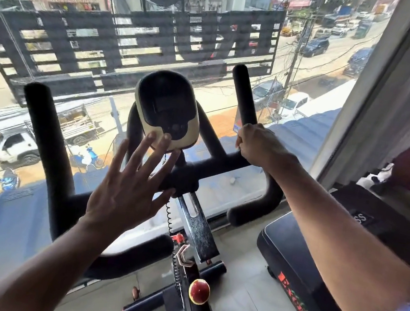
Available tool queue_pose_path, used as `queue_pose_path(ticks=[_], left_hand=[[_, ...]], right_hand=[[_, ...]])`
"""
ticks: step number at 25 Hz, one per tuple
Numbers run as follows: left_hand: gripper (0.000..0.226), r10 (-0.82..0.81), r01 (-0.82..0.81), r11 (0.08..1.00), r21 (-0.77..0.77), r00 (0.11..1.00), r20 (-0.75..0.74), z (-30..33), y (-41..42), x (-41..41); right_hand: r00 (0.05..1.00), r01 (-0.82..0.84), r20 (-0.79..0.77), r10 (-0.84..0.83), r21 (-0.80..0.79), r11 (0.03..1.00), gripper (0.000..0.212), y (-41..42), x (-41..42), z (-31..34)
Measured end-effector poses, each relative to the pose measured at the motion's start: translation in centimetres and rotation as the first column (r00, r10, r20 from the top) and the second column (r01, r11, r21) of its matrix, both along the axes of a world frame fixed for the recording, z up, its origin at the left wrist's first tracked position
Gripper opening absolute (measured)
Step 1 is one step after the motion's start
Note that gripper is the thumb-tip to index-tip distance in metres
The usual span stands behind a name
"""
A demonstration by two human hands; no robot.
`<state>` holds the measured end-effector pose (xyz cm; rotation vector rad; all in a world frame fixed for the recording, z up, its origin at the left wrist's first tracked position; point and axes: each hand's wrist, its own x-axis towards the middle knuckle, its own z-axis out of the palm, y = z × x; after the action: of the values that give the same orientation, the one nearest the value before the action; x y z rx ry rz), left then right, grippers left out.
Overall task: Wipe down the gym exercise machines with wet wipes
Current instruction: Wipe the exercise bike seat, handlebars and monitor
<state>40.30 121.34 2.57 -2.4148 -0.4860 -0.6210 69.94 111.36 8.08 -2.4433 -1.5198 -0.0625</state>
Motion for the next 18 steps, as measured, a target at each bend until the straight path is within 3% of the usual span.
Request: queue_pose_path(ticks=[5, 7, 11, 16, 18], left_hand=[[0.074, -0.005, 0.006, 1.0, -0.011, 1.0, 0.019, 0.0, -0.1, 0.1], [0.074, -0.007, 0.007, 1.0, -0.015, 1.0, 0.015, -0.1, -0.1, 0.0], [0.074, -0.001, 0.001, 1.0, -0.013, 1.0, 0.006, -0.1, 0.0, 0.0], [0.075, 0.005, -0.005, 1.0, -0.011, 1.0, -0.005, -0.1, 0.0, 0.0], [0.075, 0.003, -0.002, 1.0, -0.021, 1.0, 0.007, -0.1, -0.1, 0.0]], right_hand=[[0.985, -0.15, -0.083, 0.154, 0.044, 0.988, 0.016, 0.8, -2.6, 0.4], [0.982, -0.179, -0.066, 0.178, -0.014, 0.984, 0.016, 0.1, -1.4, 1.1], [0.999, -0.029, 0.022, 0.031, -0.091, 0.995, 0.013, -0.4, 1.6, 1.5], [0.981, -0.148, -0.113, 0.157, 0.078, 0.986, 0.024, -0.3, -2.3, 0.8], [0.977, -0.068, -0.18, 0.117, 0.255, 0.965, 0.018, -1.5, -3.4, 0.5]])
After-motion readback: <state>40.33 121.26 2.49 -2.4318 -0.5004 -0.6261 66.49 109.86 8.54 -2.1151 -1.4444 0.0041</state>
